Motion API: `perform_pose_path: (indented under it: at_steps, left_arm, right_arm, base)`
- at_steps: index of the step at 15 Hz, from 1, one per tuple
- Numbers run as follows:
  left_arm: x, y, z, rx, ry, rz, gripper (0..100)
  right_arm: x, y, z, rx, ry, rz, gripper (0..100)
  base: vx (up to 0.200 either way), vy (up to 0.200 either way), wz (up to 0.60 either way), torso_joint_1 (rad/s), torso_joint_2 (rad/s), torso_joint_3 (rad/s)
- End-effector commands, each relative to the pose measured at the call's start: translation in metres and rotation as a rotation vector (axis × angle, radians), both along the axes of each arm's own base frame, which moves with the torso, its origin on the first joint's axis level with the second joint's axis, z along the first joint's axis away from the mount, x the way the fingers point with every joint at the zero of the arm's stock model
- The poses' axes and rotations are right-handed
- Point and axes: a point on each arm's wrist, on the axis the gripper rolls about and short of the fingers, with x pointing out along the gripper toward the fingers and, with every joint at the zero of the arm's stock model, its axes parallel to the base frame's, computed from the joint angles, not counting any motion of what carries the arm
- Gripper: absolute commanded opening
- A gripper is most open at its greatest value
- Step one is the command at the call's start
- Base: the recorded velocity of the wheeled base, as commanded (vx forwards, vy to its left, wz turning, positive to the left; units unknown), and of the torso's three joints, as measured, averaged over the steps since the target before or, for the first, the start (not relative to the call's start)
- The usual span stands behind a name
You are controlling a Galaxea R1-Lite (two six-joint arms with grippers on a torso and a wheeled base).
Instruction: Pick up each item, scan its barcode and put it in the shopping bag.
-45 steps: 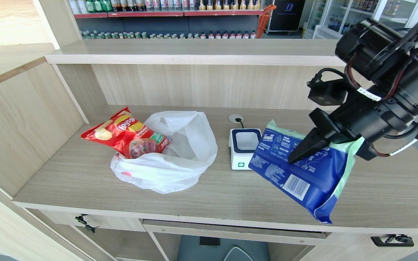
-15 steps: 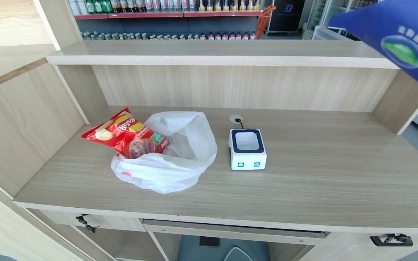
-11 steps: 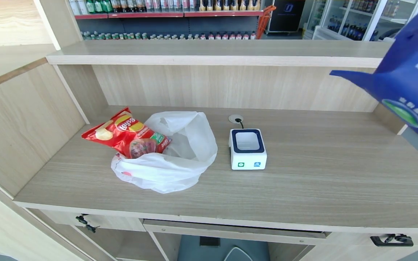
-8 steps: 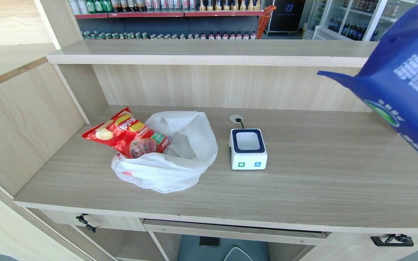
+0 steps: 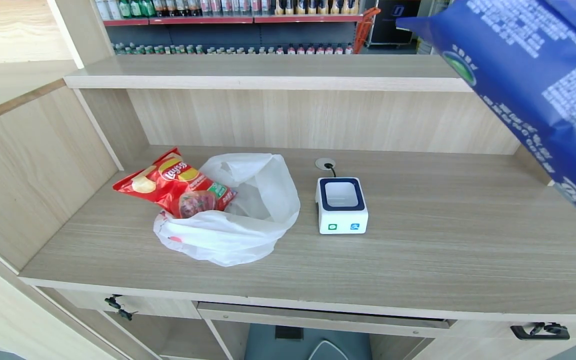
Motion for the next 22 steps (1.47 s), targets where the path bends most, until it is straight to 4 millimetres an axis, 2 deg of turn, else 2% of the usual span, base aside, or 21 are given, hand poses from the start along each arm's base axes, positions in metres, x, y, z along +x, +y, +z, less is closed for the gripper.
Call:
perform_pose_path:
  at_steps: [1,11,18,19,22]
  left_arm:
    - [0.000,0.000,0.000,0.000,-0.001,0.001,0]
    - [0.000,0.000,0.000,0.000,0.001,0.000,0]
    - [0.000,0.000,0.000,0.000,0.001,0.000,0]
    - [0.000,0.000,0.000,0.000,0.001,0.001,0]
    - [0.000,0.000,0.000,0.000,0.001,0.000,0]
  right_arm:
    - [0.016,0.012,-0.002,-0.010,0.020,0.006,0]
    - [0.023,0.040,0.004,0.120,0.072,0.095,0]
    - [0.019,0.036,0.005,0.126,0.065,0.098,0]
    - [0.016,0.034,0.000,0.107,0.055,0.099,0]
    - [0.018,0.020,-0.013,-0.050,-0.166,0.058,0]
  base:
    - [0.000,0.000,0.00,0.000,0.00,0.000]
    - [0.000,0.000,0.00,0.000,0.00,0.000]
    - [0.000,0.000,0.00,0.000,0.00,0.000]
    - [0.000,0.000,0.00,0.000,0.00,0.000]
    - [0.000,0.000,0.00,0.000,0.00,0.000]
